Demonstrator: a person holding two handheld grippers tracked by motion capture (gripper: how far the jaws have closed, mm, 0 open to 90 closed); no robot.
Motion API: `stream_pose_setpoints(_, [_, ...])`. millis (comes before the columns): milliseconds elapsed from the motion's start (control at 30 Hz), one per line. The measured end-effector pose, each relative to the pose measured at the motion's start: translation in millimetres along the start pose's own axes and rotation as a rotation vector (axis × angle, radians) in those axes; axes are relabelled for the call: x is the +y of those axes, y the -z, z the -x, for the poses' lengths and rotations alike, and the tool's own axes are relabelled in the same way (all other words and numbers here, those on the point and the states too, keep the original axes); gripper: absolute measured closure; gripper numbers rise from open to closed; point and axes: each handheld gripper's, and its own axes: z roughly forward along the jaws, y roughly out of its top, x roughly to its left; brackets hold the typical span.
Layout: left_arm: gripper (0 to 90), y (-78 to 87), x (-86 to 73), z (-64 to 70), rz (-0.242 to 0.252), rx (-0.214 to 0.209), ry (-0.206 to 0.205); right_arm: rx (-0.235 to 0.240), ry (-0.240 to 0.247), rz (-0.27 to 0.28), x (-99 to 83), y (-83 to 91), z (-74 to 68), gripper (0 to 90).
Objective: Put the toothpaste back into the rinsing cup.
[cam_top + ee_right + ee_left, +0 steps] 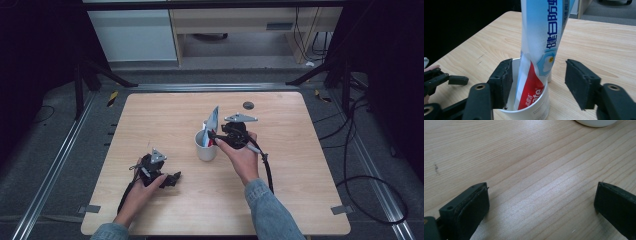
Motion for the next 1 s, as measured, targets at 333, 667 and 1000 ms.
stream_pose_setpoints(333, [0.0, 0.0, 0.0, 0.0, 0.0, -0.001, 0.0, -0.065, 0.057, -0.007, 4.8, 9.7, 2.1, 21.8])
stream_pose_setpoints(667, [0.0, 0.0, 0.0, 0.0, 0.0, 0.0, 0.0, -0.113, 0.093, -0.026, 9.0, 18.3, 7.0, 12.7])
stream_pose_setpoints(1000, [0.0, 0.0, 0.0, -0.1, 0.0, -0.001, 0.0, -0.16, 0.143, -0.02, 8.0, 25.5, 11.2, 8.6])
